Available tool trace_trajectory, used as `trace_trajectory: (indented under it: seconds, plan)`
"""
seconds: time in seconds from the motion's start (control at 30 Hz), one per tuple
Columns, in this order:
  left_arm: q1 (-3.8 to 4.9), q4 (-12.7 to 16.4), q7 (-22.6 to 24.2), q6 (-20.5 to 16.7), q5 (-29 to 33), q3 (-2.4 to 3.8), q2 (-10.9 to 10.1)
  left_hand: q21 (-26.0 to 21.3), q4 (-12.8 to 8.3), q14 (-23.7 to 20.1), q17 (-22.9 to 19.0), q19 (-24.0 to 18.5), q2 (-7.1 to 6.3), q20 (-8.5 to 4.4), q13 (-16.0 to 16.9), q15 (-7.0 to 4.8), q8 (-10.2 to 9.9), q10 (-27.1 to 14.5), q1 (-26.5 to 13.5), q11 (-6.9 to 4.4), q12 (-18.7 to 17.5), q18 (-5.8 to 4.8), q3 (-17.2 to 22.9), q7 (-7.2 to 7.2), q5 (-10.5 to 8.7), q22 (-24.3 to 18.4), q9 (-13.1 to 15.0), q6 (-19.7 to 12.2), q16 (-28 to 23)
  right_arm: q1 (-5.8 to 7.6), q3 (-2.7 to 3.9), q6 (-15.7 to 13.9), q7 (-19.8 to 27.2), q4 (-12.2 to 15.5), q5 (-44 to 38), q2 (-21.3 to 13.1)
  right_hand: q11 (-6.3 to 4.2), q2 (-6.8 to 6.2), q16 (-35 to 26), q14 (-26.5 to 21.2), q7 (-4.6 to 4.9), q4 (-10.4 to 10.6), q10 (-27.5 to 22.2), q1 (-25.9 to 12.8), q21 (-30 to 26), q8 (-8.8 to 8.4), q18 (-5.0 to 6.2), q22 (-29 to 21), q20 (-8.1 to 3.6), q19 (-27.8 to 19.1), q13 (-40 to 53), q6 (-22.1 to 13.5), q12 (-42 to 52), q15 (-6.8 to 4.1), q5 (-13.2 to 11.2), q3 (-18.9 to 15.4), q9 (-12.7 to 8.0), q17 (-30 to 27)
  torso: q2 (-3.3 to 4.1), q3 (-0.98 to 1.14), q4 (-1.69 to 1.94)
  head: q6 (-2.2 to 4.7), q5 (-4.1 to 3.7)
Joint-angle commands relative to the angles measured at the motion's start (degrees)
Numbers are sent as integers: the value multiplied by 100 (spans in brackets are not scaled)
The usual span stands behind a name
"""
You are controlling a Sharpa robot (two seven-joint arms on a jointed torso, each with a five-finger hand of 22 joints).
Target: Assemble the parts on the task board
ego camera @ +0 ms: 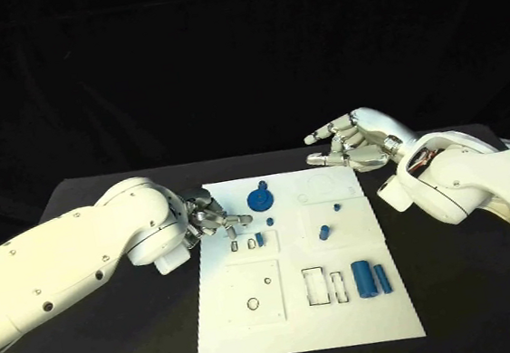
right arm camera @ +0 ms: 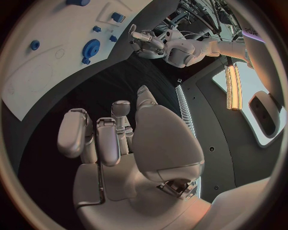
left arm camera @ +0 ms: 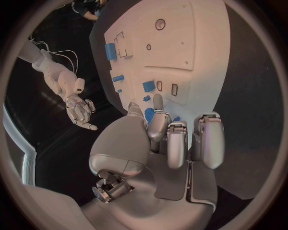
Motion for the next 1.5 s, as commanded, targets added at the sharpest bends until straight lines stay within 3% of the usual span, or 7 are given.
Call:
trace_trajectory:
  seconds: [0.03,0.5,0.93,1.27,1.37,1.5]
  plan:
    - [33,-117,-530,348,-344,3,136,104,2,584,1506,199,-2,-33,21,-50,69,32,-157,-34,46,-103,-104,-13,-23,583,83,-73,17,-2,-9,218,-19,-13,-26,9,11,8,-36,271,-11,7,-60,46,-36,19,103,-47,-11,-58,-45,15,-59,6,37,-42,4,69,-14,9,0,-29,29]
    - [48,-615,-628,844,-365,-42,731,201,-39,584,1506,282,91,-35,29,-51,241,3,72,-32,33,-139,-98,-12,18,760,360,-241,17,-11,-33,337,-104,-80,-102,60,6,29,-79,261,-17,12,-86,49,-72,26,109,-91,-15,-72,-105,36,-114,2,112,-81,7,26,14,-8,-22,-77,58]
    - [43,-845,-647,1094,-396,-59,971,238,-35,584,1506,312,97,-35,76,-55,330,26,218,-40,69,-152,23,-23,32,828,507,-284,17,-18,-36,350,-111,-114,-114,86,1,42,-96,260,-22,14,-89,51,-87,31,111,-107,-19,-74,-128,54,-125,-2,160,-102,11,12,26,2,-20,-91,54]
    - [42,-969,-666,1293,-451,-64,1023,261,-22,584,1506,331,-53,-43,102,-63,407,37,329,-50,84,-162,277,-35,33,876,667,-324,17,-20,-37,371,-126,-103,-115,79,-1,53,-98,262,-25,22,-84,43,-96,34,113,-116,-21,-75,-132,65,-116,-4,186,-117,12,16,24,3,-20,-113,67]
    - [42,-997,-670,1335,-460,-64,1042,269,-7,584,1506,337,-175,-49,114,-68,426,42,342,-57,87,-165,604,-40,36,897,759,-352,17,-20,-37,372,-126,-102,-115,79,-1,54,-97,262,-25,22,-83,43,-96,34,113,-116,-21,-74,-132,65,-116,-4,186,-117,12,17,25,1,-15,-113,61]
    - [40,-1047,-672,1344,-463,-65,1089,273,5,584,1506,343,-513,-57,131,-66,406,49,180,-65,86,-167,1450,-43,42,916,887,-368,17,-20,-37,376,-125,-104,-115,86,-1,54,-97,262,-25,22,-83,43,-96,34,113,-116,-21,-74,-132,65,-116,-4,186,-117,12,17,27,-1,-21,-123,68]
